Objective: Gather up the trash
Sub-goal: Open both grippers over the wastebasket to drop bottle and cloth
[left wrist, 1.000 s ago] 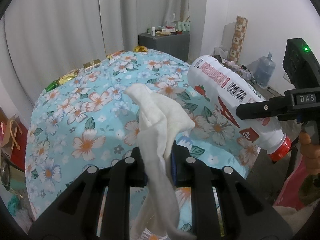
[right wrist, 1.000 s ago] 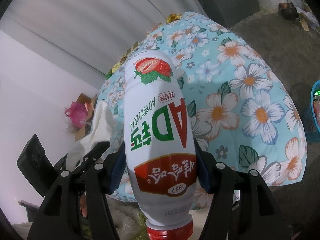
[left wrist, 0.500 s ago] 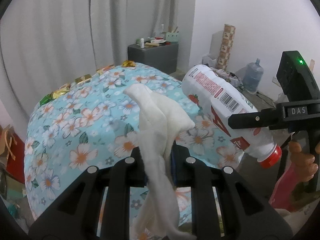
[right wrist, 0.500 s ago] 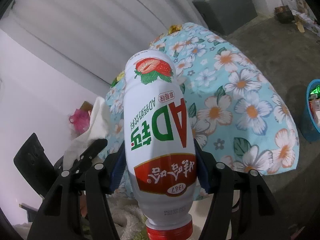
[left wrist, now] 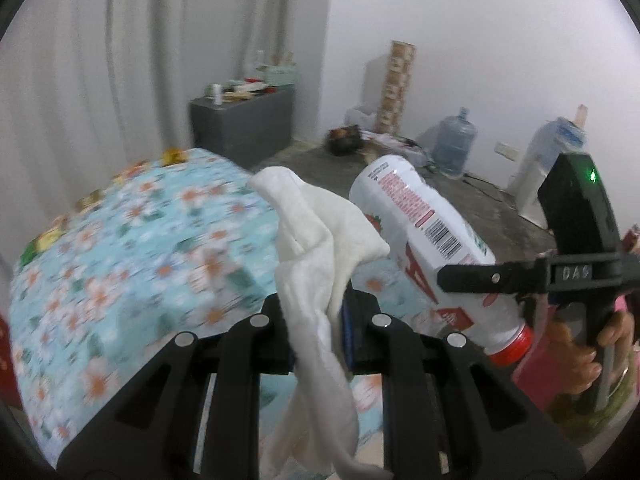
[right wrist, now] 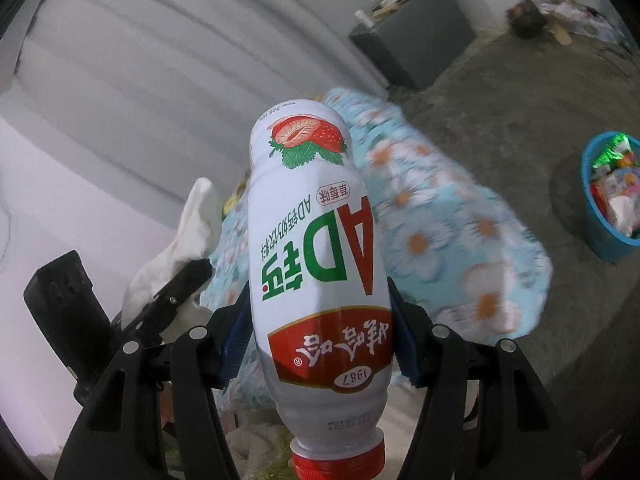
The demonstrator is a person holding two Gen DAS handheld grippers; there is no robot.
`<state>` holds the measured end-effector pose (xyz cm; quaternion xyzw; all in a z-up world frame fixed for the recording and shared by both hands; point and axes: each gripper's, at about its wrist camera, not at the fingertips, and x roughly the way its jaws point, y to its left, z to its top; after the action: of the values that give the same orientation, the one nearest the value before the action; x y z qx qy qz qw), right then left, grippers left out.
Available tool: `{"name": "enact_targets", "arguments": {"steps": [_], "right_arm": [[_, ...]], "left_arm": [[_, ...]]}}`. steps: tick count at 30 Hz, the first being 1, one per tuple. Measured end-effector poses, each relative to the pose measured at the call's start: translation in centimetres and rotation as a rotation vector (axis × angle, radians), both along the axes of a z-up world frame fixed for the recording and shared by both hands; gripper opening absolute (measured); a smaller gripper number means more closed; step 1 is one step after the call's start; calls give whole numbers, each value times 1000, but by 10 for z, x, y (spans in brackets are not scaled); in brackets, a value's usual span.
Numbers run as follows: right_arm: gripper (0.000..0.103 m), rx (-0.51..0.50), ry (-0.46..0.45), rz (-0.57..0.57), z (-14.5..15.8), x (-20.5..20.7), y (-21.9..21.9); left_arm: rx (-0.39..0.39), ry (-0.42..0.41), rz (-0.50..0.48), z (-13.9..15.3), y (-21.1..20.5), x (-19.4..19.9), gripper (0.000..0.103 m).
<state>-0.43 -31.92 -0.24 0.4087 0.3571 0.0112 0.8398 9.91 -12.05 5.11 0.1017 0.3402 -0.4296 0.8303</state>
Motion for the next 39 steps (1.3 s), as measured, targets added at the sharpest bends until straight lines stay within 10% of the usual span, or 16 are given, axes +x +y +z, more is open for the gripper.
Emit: {"name": "enact_targets", "arguments": {"steps": [15, 24, 25, 27, 28, 33, 39], "right_arm": [[60, 186, 72, -666, -77, -139, -182], [60, 292, 118, -829, -144, -132, -270], [60, 308, 122, -852, -150, -131, -281], [72, 318, 126, -903, -171, -120, -309], [79, 316, 144, -924, -182, -118, -319], [79, 429, 290, -953, -247, -115, -326], [79, 373, 272, -928, -250, -130, -289]], "left_arm": [[25, 349, -327, -50, -254, 20, 17], [118, 494, -395, -120, -399, 19, 19], [126, 486, -403, -125, -415, 19, 23], [142, 499, -415, -138, -442, 19, 70], [165, 503, -390, -149, -454, 21, 77], [230, 551, -245, -186, -463, 40, 78], [156, 539, -249, -167, -424, 56, 78]]}}
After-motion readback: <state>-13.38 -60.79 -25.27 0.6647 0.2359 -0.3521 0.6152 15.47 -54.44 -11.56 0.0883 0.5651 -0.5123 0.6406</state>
